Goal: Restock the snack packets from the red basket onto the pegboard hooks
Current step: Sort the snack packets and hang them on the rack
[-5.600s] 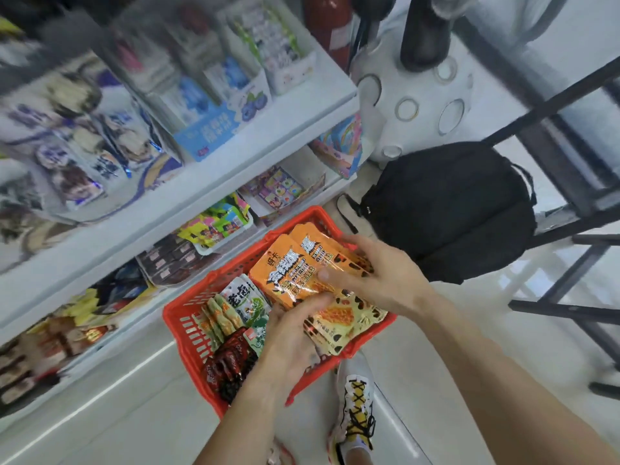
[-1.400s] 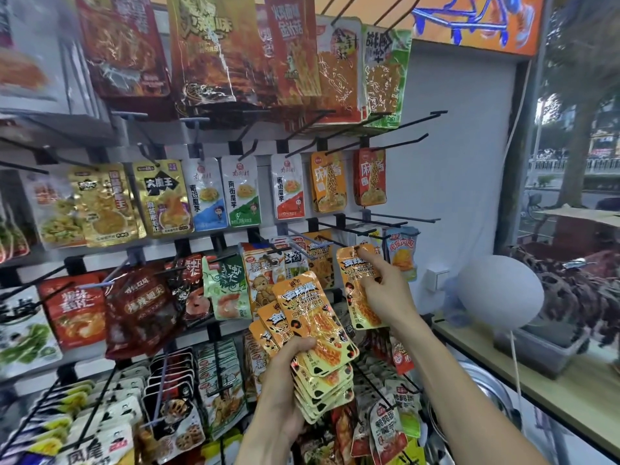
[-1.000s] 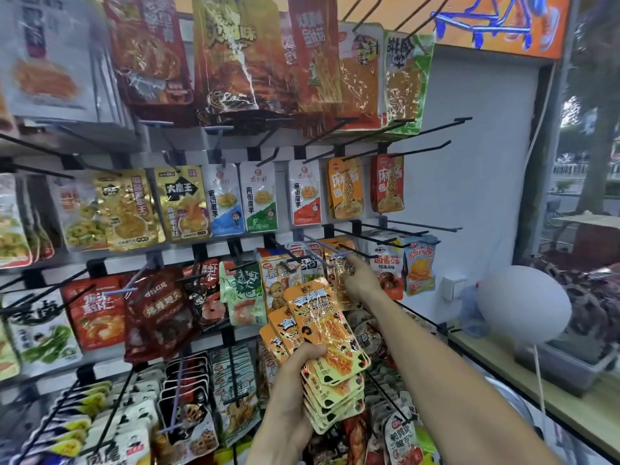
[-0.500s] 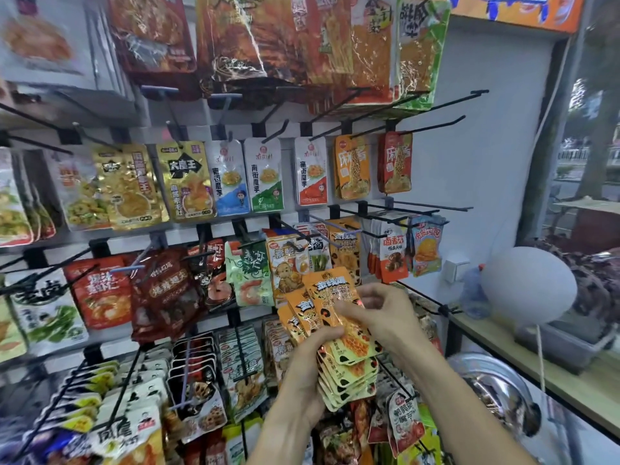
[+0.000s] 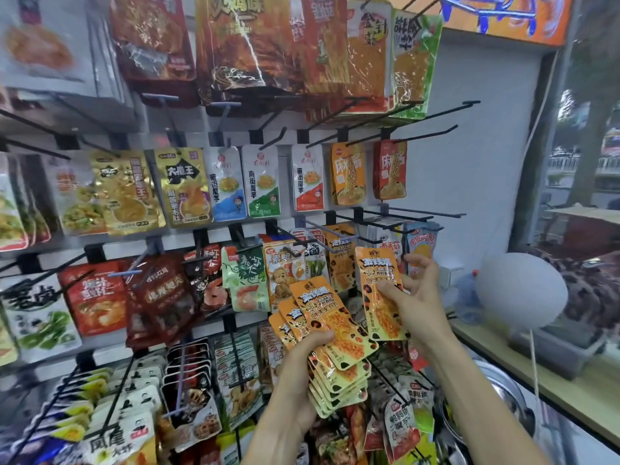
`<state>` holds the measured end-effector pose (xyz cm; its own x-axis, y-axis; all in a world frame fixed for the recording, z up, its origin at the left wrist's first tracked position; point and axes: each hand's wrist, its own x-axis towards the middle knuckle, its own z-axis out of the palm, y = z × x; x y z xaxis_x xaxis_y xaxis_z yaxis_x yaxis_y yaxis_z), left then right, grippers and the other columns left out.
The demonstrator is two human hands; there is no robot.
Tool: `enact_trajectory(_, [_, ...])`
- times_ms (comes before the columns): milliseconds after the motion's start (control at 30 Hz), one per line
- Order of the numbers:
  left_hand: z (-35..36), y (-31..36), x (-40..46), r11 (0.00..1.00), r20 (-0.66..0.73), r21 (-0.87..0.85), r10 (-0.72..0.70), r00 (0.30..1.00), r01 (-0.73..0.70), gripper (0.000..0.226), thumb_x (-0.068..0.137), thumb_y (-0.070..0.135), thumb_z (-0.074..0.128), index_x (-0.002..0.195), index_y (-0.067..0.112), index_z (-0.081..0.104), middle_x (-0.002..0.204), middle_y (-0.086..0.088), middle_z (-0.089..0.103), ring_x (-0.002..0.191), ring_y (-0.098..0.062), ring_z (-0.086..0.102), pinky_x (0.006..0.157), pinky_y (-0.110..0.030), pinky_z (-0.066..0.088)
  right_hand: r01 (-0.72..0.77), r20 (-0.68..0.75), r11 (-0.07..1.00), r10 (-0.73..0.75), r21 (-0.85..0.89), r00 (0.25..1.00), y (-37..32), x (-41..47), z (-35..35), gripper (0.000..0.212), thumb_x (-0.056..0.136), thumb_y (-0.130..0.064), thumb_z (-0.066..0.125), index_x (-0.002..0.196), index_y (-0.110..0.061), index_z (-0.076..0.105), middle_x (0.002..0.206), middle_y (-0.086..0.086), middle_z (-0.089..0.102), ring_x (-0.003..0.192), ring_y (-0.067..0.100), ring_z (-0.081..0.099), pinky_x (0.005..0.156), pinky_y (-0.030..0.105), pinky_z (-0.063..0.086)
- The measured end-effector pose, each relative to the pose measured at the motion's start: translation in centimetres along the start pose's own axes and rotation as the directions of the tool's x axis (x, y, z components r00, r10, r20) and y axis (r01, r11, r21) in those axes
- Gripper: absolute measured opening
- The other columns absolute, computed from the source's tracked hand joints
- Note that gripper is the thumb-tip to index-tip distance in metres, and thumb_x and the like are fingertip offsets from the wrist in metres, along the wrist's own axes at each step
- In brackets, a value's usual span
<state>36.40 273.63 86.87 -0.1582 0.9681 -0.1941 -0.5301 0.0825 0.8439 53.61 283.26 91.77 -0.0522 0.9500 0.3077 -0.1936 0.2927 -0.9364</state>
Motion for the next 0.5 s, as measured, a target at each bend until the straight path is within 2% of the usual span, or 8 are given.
enact_trajectory(67, [0.0, -0.1, 0.2, 1.0, 0.003, 0.012, 0.007, 1.0, -0.007, 0.073, 0.047, 0.04, 0.099, 0.111, 0.013, 0.077, 0.128, -0.017, 0.073, 0.124, -0.041, 0.066, 0.109, -0.06, 0.05, 0.055, -0.009, 0.997, -0.055, -0.046, 0.998, -0.6, 0.6, 0.1, 0.051, 0.096, 0.001, 0.068, 0.125, -0.034, 0.045, 0.107, 0.006, 0.078, 0.083, 0.03, 0.075, 0.075, 0.052, 0.061])
enact_trajectory(167, [-0.1, -0.3, 0.5, 1.0, 0.004, 0.025, 0.015, 1.0, -0.015, 0.066, 0.044, 0.046, 0.101, 0.102, 0.021, 0.082, 0.135, -0.016, 0.07, 0.131, -0.042, 0.06, 0.114, -0.062, 0.045, 0.087, -0.036, 0.989, -0.092, -0.123, 0.995, -0.7, 1.5, 0.0, 0.05, 0.097, -0.007, 0.069, 0.119, -0.049, 0.054, 0.134, 0.005, 0.065, 0.091, 0.041, 0.07, 0.083, 0.067, 0.057])
enact_trajectory(267, [-0.1, -0.3, 0.6, 1.0, 0.019, 0.019, -0.003, 1.0, 0.003, 0.062, 0.045, 0.044, 0.101, 0.1, 0.021, 0.083, 0.135, -0.017, 0.07, 0.131, -0.044, 0.06, 0.114, -0.064, 0.045, 0.093, -0.015, 0.978, -0.098, -0.187, 0.995, -0.5, 2.2, -0.2, 0.048, 0.095, -0.017, 0.071, 0.121, -0.054, 0.057, 0.144, -0.001, 0.056, 0.115, 0.032, 0.066, 0.091, 0.061, 0.057])
enact_trajectory(333, [0.0, -0.1, 0.4, 1.0, 0.033, 0.028, -0.003, 0.999, 0.002, 0.055, 0.053, 0.04, 0.099, 0.101, 0.019, 0.082, 0.135, -0.018, 0.069, 0.13, -0.044, 0.061, 0.113, -0.064, 0.046, 0.092, 0.009, 0.975, -0.093, -0.204, 0.996, -0.4, 2.7, -0.2, 0.049, 0.093, -0.02, 0.071, 0.126, -0.053, 0.057, 0.144, -0.002, 0.056, 0.132, 0.033, 0.057, 0.098, 0.057, 0.055])
enact_trajectory(400, [0.2, 0.0, 0.3, 1.0, 0.037, 0.019, -0.007, 0.999, 0.007, 0.047, 0.06, 0.029, 0.095, 0.101, 0.013, 0.079, 0.124, -0.021, 0.074, 0.118, -0.044, 0.069, 0.109, -0.063, 0.05, 0.09, 0.013, 0.971, -0.09, -0.223, 0.996, -0.6, 2.9, -0.3, 0.05, 0.095, -0.017, 0.07, 0.131, -0.049, 0.057, 0.146, -0.004, 0.055, 0.14, 0.029, 0.05, 0.106, 0.056, 0.05])
enact_trajectory(500, [0.3, 0.2, 0.1, 1.0, 0.042, 0.02, -0.008, 0.999, 0.007, 0.053, 0.058, 0.026, 0.095, 0.105, 0.011, 0.076, 0.119, -0.022, 0.076, 0.112, -0.043, 0.071, 0.106, -0.063, 0.052, 0.102, 0.022, 0.962, -0.099, -0.255, 0.995, -1.0, 3.0, -0.4, 0.052, 0.098, -0.011, 0.067, 0.14, -0.039, 0.056, 0.151, -0.01, 0.05, 0.143, 0.014, 0.041, 0.118, 0.051, 0.04])
